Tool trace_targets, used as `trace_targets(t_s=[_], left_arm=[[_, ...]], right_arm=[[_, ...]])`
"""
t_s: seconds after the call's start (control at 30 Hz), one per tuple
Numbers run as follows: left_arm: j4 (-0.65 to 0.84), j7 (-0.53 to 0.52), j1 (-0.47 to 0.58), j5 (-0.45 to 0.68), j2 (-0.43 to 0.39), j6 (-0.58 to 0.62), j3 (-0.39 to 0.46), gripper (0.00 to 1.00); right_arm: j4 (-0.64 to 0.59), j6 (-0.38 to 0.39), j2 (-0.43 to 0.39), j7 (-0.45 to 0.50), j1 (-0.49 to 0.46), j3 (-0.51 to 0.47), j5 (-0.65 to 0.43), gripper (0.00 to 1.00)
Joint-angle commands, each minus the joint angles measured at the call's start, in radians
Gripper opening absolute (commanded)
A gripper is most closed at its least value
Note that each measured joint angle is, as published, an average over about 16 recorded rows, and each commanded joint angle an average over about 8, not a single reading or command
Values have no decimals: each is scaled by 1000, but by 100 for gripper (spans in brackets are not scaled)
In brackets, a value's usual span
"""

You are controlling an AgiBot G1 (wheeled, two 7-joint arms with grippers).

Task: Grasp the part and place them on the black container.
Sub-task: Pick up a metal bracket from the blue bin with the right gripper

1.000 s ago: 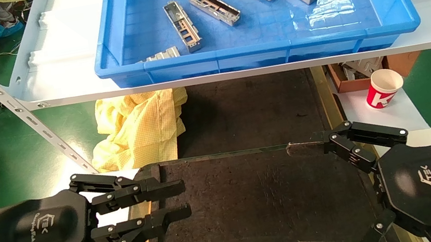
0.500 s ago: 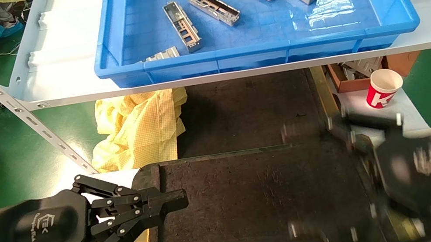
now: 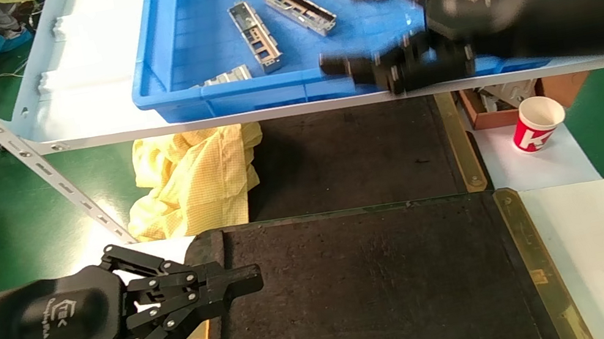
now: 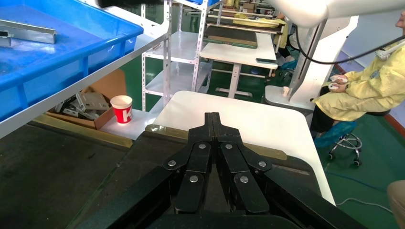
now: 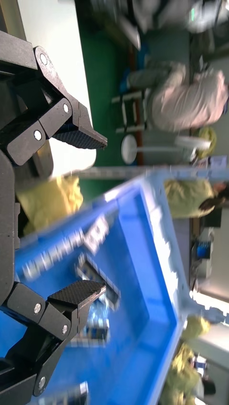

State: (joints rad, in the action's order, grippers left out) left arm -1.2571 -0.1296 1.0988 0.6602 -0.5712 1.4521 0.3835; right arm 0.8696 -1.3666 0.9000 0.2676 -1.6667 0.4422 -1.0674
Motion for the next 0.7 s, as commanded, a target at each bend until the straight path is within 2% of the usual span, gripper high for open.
trace_targets(t_s=[0.03,0.27,0.5,0.7], left_arm=[[0,0,0,0,0,0,0,0],[0,0,0,0,0,0,0,0],[0,0,0,0,0,0,0,0],[0,0,0,0,0,0,0,0]], right_arm=[[-69,5,39,-5,-64,21,-41,100],[-356,57,170,-105,-235,79,-158,100],[-595,251,286,-207,-333,118,-257,100],[-711,373,361,-271,-371,138,-300,100]])
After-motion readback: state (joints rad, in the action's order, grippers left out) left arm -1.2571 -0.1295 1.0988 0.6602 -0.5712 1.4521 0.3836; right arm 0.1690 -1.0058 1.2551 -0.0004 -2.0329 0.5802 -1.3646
